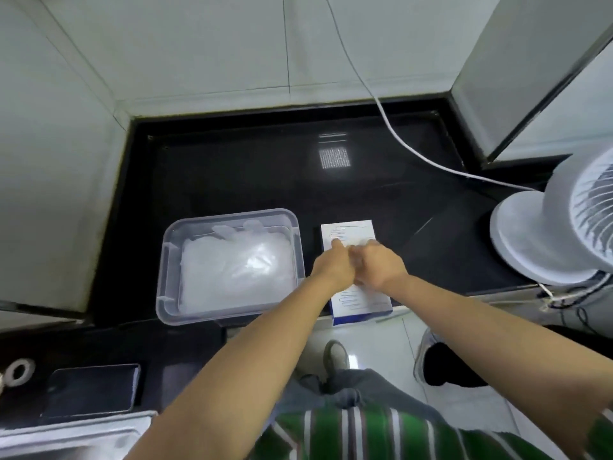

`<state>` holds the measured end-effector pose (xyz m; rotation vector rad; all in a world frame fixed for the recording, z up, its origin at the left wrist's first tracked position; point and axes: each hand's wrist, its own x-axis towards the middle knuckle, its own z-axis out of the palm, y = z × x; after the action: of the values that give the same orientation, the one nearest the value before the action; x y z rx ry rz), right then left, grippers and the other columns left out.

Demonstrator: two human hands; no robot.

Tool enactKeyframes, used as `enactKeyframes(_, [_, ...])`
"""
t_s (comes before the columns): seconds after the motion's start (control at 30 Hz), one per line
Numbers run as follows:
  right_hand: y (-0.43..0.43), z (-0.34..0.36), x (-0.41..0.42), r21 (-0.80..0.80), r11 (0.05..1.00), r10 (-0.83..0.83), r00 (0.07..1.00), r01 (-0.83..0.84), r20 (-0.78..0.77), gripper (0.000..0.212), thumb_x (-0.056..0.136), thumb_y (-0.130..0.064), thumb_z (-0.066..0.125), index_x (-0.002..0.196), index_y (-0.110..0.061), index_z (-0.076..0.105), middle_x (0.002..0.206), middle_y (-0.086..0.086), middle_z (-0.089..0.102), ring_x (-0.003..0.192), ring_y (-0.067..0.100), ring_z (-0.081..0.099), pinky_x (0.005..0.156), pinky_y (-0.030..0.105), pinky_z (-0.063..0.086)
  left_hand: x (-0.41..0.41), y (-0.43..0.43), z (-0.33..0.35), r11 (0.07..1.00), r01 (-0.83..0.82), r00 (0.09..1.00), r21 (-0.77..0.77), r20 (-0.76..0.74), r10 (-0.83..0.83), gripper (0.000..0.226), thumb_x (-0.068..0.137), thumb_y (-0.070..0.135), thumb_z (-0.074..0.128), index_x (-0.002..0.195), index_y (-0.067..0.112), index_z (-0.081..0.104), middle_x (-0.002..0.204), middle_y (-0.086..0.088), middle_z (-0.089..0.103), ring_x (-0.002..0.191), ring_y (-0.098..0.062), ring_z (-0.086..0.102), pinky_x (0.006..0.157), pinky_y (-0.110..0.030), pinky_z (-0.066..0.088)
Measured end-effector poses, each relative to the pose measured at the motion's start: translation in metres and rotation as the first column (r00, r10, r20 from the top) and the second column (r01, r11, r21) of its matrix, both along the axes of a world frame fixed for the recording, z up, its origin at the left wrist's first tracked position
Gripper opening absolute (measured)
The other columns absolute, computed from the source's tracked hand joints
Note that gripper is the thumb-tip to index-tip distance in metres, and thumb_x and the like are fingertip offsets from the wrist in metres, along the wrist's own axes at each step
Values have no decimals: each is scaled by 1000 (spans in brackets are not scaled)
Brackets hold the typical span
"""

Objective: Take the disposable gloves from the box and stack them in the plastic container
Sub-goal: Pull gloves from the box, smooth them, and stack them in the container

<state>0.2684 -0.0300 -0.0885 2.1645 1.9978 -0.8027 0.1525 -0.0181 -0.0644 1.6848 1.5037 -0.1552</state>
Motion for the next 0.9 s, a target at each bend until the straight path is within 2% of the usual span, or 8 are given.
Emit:
enactKeyframes(0.13, [0,-8,-6,24,999,-44,996,42,81,18,89,-22,47,98,-19,63,106,5,54,80,27,61,71,32,50,-1,-10,-16,999,-33,999,-29,-27,32,58,94,4,45,146,8,19,130,-17,53,113,-35,56,88,-40,47])
enactKeyframes(0.27, [1,-14,1,39,992,-121,992,122,-25,6,78,-16,59,74,-16,63,100,0,60,77,24,62,67,27,49,-6,-5,-22,997,-27,1000,-70,-2,26,67,93,2,46,150,14,12,116,-15,57,99,-34,59,75,-38,48])
enactKeyframes(0.33, [2,-15,7,46,984,-165,974,174,-156,16,81,-16,63,66,-22,61,99,-3,58,80,20,62,68,26,48,-6,-3,-23,998,10,1000,-62,-18,-11,65,92,0,48,147,13,15,102,-11,54,87,-30,56,67,-35,43])
enactKeyframes(0.5, [12,-4,19,33,959,-210,785,281,-582,11,90,-10,65,82,-17,63,99,0,58,92,17,59,85,26,48,-1,-5,-20,997,75,995,7,-69,-74,47,94,1,45,138,6,28,110,-15,55,87,-26,53,67,-33,40])
enactKeyframes(0.6, [20,12,20,41,920,-226,613,390,-757,9,96,-14,57,87,-17,58,91,1,59,86,13,56,77,24,46,1,-5,-19,998,68,996,11,-49,-68,47,96,4,45,140,8,31,125,-16,55,99,-27,57,77,-33,45])
enactKeyframes(0.67, [25,22,20,50,889,-237,549,456,-801,9,98,-18,54,88,-16,55,89,1,58,82,12,55,75,28,47,0,-5,-16,999,54,998,-8,-28,-54,44,98,7,44,140,10,32,124,-15,55,94,-25,55,76,-32,46])
enactKeyframes(0.8, [33,37,19,39,802,-291,447,596,-846,5,96,-17,50,91,-17,51,91,1,54,82,13,53,77,31,49,-3,4,-12,980,-157,978,-121,120,172,39,96,11,44,135,12,40,117,-14,59,97,-29,63,82,-40,56])
enactKeyframes(0.9, [34,40,19,31,811,-294,452,585,-842,4,96,-16,52,93,-15,49,92,4,52,82,16,52,76,33,48,-3,11,5,872,-446,804,-201,339,489,25,98,25,39,112,14,57,100,-7,65,83,-17,63,72,-32,51])
